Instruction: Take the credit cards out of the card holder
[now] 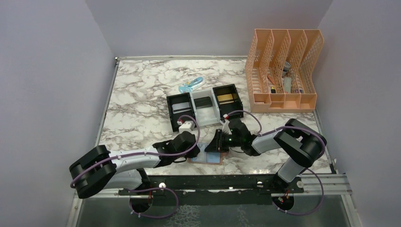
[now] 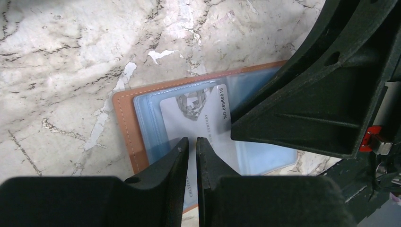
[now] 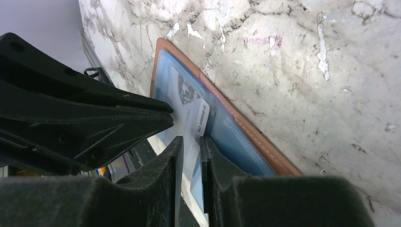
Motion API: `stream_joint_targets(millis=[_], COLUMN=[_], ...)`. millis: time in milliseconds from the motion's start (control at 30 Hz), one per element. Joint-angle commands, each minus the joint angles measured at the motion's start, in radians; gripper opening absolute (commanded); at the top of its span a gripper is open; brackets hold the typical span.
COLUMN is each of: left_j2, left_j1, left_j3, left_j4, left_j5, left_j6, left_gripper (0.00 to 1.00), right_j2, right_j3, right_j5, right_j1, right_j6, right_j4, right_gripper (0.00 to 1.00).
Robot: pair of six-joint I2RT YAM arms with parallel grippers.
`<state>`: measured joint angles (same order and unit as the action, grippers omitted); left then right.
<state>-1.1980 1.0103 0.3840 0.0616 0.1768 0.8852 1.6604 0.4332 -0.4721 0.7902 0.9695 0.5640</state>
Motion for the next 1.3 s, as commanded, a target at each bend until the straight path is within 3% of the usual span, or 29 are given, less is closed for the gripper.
stream_joint_targets(millis=[0, 167, 333, 633, 1033, 1267], left_j2=[0.003, 0.047, 0.090, 0.067, 0.084, 0.097], left_j1=[0.010, 0.011, 0.011, 0.011, 0.011, 0.011], left_j3=[-0.054, -0.043, 0.001, 0.013, -0.073, -0.091], left_j4=[-0.085, -0.118, -0.171, -0.176, -0.187, -0.186], left_j5=[-0.027, 0.004, 0.043, 0.036, 0.023, 0.016], left_j6=[0.007, 0.007, -0.017, -0.028, 0.030, 0.031], left_gripper=[0.16, 0.19, 0.21, 0.21, 0.18, 0.18], right_j2=[-0.020, -0.113, -0.163, -0.174, -0.096, -0.040], right_j3=[-0.041, 0.001, 0.015, 0.088, 0.150, 0.127], right_j5=[0.012, 0.153, 0.182, 0.178, 0.284, 0.206], right_j1=[0.015, 0.027, 0.043, 0.086, 0.130, 0.136], right_j6=[0.023, -0.063, -0.103, -0.131, -0.101, -0.035], right_j4=[-0.021, -0.265, -0.341, -0.382, -0.467, -0.345], right_gripper=[0.22, 0.22, 0.22, 0.22, 0.25, 0.24])
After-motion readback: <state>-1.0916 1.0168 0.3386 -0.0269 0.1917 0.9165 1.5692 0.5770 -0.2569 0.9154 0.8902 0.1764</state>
